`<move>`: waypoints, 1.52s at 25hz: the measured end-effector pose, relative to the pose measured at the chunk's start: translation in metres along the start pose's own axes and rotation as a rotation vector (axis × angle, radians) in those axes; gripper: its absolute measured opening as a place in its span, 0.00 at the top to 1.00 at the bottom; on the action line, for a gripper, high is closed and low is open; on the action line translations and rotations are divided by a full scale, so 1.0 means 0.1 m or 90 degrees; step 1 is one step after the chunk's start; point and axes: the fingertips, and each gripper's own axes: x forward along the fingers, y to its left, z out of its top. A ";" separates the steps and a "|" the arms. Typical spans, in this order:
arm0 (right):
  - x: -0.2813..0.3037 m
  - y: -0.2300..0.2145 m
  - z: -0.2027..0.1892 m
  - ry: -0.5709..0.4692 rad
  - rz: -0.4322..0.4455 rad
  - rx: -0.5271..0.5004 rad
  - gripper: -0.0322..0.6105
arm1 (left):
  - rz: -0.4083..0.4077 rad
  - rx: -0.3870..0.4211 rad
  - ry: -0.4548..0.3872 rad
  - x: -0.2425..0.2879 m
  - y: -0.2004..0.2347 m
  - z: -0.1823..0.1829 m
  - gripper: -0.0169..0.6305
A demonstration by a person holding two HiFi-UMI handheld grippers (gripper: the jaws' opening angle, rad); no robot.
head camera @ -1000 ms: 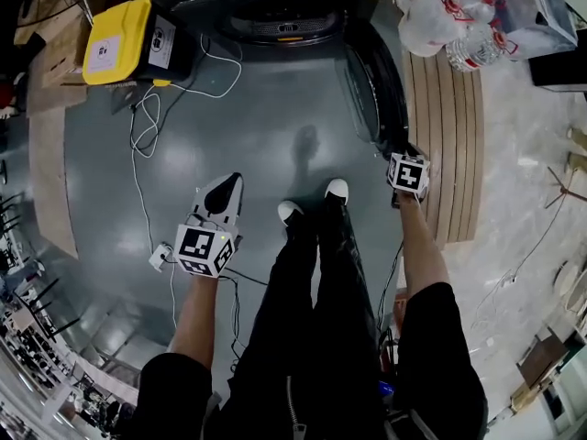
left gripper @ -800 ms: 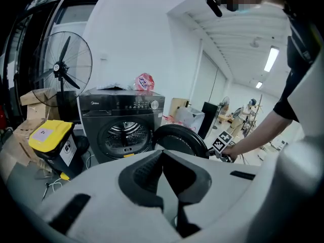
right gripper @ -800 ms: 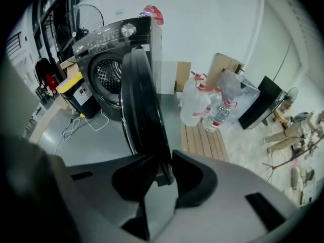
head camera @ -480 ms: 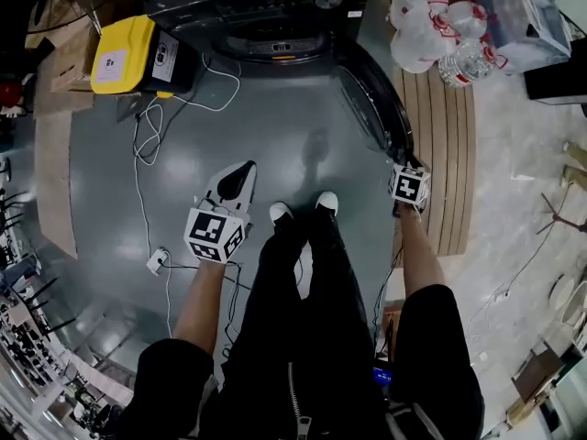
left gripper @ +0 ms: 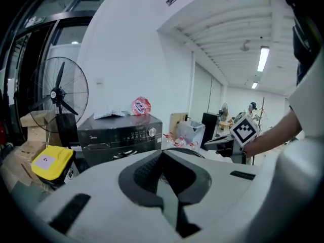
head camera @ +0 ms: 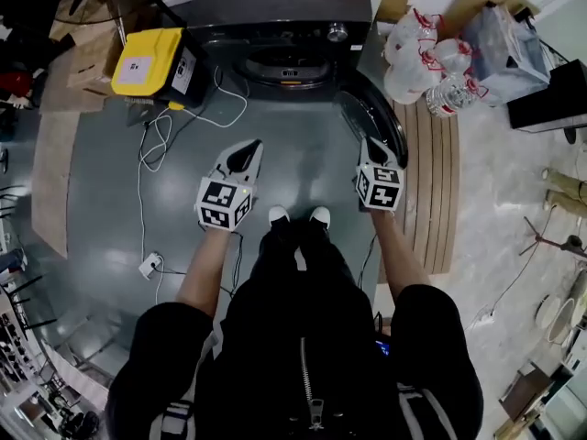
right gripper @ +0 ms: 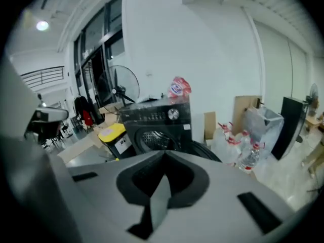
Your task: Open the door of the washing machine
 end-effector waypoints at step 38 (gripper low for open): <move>-0.59 1.50 1.43 -0.153 0.148 -0.107 0.95 | 0.052 -0.001 -0.120 -0.63 0.47 0.76 0.97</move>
